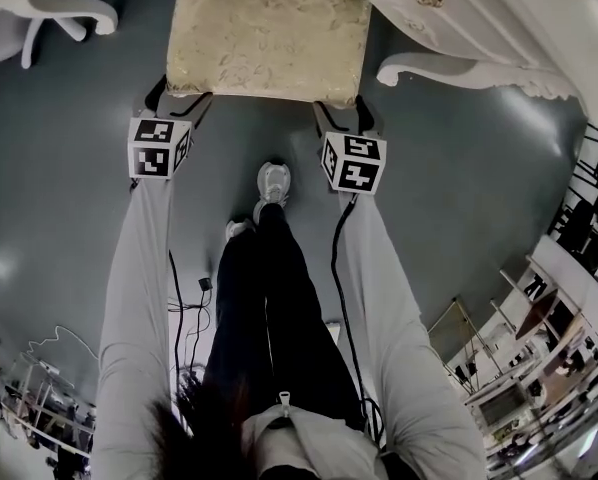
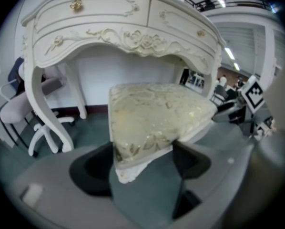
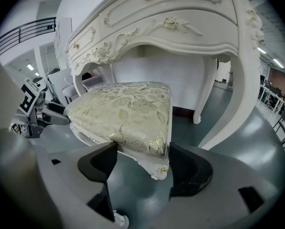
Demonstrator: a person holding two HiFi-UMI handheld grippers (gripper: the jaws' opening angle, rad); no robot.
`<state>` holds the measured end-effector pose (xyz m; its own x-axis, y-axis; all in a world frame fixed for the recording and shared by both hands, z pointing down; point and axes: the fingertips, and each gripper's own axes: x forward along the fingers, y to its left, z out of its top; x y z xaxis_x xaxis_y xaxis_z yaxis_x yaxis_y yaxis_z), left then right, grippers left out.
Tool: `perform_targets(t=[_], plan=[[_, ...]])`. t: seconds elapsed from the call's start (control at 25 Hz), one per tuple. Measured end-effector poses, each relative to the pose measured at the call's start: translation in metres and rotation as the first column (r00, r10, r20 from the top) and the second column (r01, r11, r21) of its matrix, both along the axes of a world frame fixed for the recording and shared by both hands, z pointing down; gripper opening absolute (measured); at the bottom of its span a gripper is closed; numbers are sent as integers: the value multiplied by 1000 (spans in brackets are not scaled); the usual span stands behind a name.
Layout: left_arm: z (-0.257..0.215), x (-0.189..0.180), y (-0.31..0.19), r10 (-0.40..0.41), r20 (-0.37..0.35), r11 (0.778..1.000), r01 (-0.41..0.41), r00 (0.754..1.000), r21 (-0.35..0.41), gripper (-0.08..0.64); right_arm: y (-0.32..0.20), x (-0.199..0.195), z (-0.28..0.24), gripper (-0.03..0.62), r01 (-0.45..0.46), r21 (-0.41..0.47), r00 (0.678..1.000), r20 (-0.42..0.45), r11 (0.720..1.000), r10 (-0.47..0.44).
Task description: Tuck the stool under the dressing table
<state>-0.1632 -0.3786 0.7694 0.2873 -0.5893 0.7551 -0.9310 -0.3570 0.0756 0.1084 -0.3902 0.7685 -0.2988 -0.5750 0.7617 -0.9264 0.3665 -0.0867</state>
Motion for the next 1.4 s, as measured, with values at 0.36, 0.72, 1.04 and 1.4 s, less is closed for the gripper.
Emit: perform_targets(t=[0.36, 0.72, 1.04, 1.4], plan=[[-3, 6, -48, 1, 22, 1000, -1, 1000, 31, 374, -46, 5, -1, 342, -11, 24, 1000, 12, 1000, 11], [-6, 5, -78, -15, 31, 999, 14, 999, 36, 374, -79, 3, -5, 342, -3, 32, 1000, 15, 999, 2], [-13, 8, -111, -13, 49, 999, 12, 999, 33, 373, -105, 7, -11, 342, -30, 43, 999, 25, 999, 29], [-8, -1, -138, -13, 42, 998, 10, 999, 63, 370, -128, -2, -5, 344, -50, 62, 998, 33, 997, 48]])
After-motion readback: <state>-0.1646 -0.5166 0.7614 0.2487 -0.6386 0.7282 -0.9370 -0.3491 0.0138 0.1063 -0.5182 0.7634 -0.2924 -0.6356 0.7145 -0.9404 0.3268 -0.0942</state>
